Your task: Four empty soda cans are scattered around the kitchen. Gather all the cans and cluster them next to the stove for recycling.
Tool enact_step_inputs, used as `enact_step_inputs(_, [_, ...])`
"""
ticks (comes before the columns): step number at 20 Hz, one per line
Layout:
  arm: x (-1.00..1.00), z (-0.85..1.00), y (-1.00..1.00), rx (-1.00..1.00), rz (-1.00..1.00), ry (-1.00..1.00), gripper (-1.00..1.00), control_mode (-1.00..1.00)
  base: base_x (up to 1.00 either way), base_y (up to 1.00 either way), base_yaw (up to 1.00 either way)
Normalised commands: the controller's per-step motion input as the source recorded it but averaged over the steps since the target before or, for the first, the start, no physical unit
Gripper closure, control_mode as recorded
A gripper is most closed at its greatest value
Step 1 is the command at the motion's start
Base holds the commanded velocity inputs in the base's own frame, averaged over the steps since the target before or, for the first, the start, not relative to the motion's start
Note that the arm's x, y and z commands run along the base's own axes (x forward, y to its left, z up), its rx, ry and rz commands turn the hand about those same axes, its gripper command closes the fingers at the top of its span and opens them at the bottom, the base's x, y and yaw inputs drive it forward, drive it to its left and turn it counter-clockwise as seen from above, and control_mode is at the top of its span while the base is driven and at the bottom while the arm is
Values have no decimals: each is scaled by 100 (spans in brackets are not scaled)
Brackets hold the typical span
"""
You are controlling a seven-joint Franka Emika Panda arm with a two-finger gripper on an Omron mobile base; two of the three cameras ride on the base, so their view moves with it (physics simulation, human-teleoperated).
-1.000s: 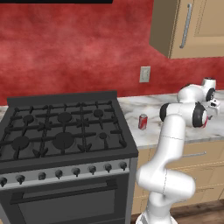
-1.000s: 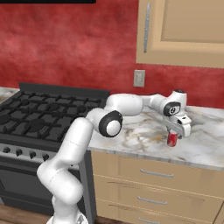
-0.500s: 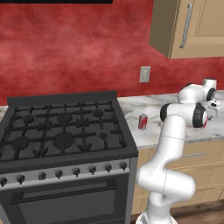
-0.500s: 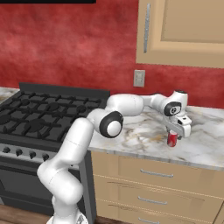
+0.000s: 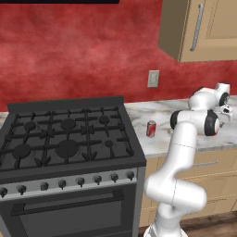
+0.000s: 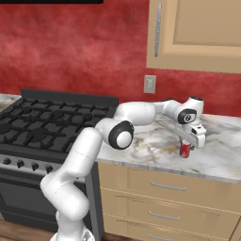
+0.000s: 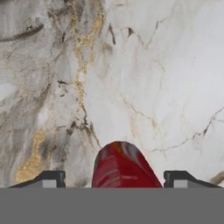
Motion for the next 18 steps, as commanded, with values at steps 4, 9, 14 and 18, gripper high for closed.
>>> enact_step_inputs(4, [0, -12, 1, 3, 0, 7, 100, -100, 0, 0, 0])
enact_step_inputs(9, [0, -8, 0, 1, 0, 12, 100, -100, 0, 0, 0])
enact_step_inputs(14, [-13, 15, 14, 9, 0, 7, 100, -100, 0, 0, 0])
enact_step_inputs(18, [-14, 25, 11, 11, 0, 6, 100, -100, 0, 0, 0])
